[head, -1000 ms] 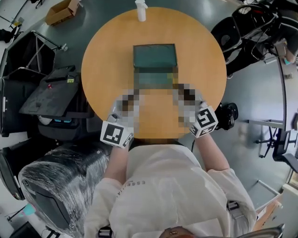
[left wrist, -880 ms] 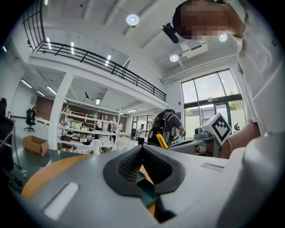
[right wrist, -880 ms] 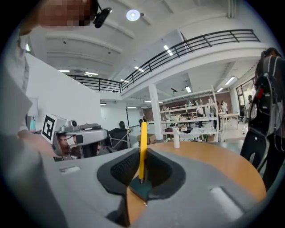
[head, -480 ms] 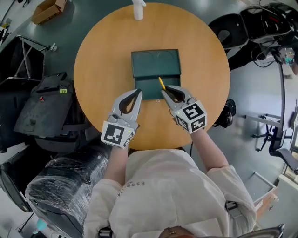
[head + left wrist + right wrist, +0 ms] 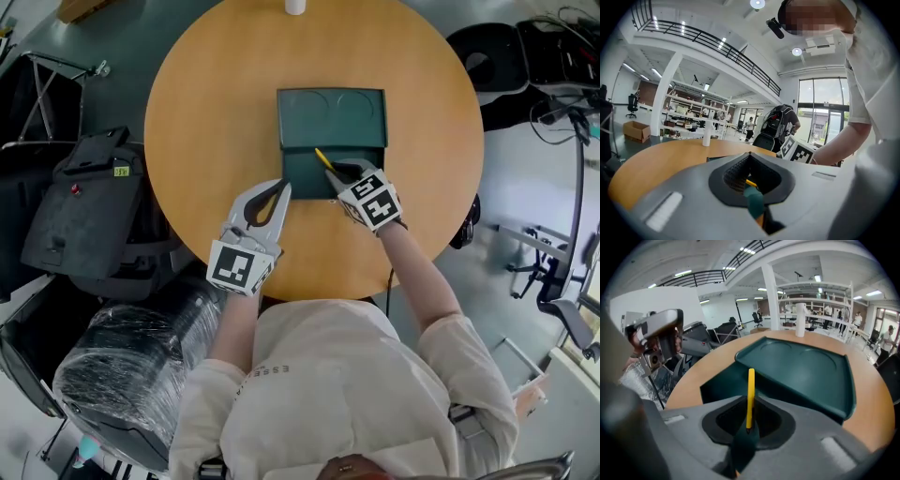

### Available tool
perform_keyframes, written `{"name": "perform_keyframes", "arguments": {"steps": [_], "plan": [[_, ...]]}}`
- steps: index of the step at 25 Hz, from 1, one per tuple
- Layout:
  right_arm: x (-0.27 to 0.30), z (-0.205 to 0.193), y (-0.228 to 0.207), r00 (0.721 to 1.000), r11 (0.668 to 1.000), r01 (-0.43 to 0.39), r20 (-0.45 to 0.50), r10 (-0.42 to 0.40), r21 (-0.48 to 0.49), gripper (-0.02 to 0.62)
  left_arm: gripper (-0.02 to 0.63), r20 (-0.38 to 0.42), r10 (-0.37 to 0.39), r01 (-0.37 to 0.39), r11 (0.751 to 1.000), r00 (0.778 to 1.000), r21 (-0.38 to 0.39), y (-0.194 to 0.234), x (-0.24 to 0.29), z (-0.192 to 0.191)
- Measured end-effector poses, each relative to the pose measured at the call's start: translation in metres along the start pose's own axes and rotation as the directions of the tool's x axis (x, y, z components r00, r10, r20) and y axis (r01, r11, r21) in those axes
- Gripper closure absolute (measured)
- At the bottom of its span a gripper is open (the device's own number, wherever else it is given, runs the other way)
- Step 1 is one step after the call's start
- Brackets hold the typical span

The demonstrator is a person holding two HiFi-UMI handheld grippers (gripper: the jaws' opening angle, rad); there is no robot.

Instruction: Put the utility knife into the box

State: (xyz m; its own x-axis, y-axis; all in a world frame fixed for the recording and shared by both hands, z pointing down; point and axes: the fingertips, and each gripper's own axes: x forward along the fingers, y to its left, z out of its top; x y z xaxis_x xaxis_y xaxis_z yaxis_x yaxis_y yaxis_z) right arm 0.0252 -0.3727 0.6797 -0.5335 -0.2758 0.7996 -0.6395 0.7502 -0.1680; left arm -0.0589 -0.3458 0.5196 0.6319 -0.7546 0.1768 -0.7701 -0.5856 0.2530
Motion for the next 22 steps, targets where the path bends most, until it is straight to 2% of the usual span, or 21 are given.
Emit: {"name": "perform_keyframes", "arguments": {"steps": [3, 6, 13, 14, 15, 17, 20, 22], "plan": [[0.019, -0.015, 0.000, 0.994, 0.999, -0.046, -0.099, 0.045, -0.017, 0.554, 0.591, 0.000, 0.011, -0.011, 1.000, 1.000, -0.011, 0.005, 0.002, 0.003], [0.028, -0.026, -0.002, 0.986, 0.999, -0.046, -0.159, 0.040, -0.029, 0.554, 0.591, -0.002, 0.010, -0.011, 1.000, 1.000, -0.021, 0.006, 0.002, -0.001], [0.033, -0.031, -0.002, 0.983, 0.999, -0.035, -0.181, 0.031, -0.020, 0.551, 0.591, -0.001, 0.016, -0.016, 0.998, 1.000, -0.065, 0.006, 0.002, -0.019], [0.032, -0.031, -0.001, 0.983, 0.999, -0.040, -0.178, 0.036, -0.019, 0.530, 0.591, 0.000, 0.013, -0.013, 0.998, 1.000, -0.065, 0.003, 0.002, -0.018], [0.029, -0.029, -0.001, 0.985, 0.999, -0.041, -0.168, 0.038, -0.014, 0.495, 0.591, 0.000, 0.009, -0.009, 0.998, 1.000, -0.064, 0.001, 0.002, -0.016], [0.016, -0.020, -0.002, 0.993, 0.999, -0.030, -0.118, 0.031, 0.013, 0.489, 0.591, 0.006, 0.002, -0.001, 0.998, 1.000, -0.059, -0.003, 0.000, -0.011], [-0.020, 0.004, -0.004, 1.000, 0.996, -0.013, 0.019, 0.011, 0.084, 0.491, 0.591, 0.032, 0.003, -0.001, 0.999, 0.999, -0.050, -0.006, -0.005, -0.004], [-0.050, 0.021, -0.005, 0.993, 0.994, 0.001, 0.121, -0.015, 0.112, 0.491, 0.591, 0.057, 0.015, -0.013, 0.999, 0.998, -0.033, -0.010, -0.008, 0.008]]}}
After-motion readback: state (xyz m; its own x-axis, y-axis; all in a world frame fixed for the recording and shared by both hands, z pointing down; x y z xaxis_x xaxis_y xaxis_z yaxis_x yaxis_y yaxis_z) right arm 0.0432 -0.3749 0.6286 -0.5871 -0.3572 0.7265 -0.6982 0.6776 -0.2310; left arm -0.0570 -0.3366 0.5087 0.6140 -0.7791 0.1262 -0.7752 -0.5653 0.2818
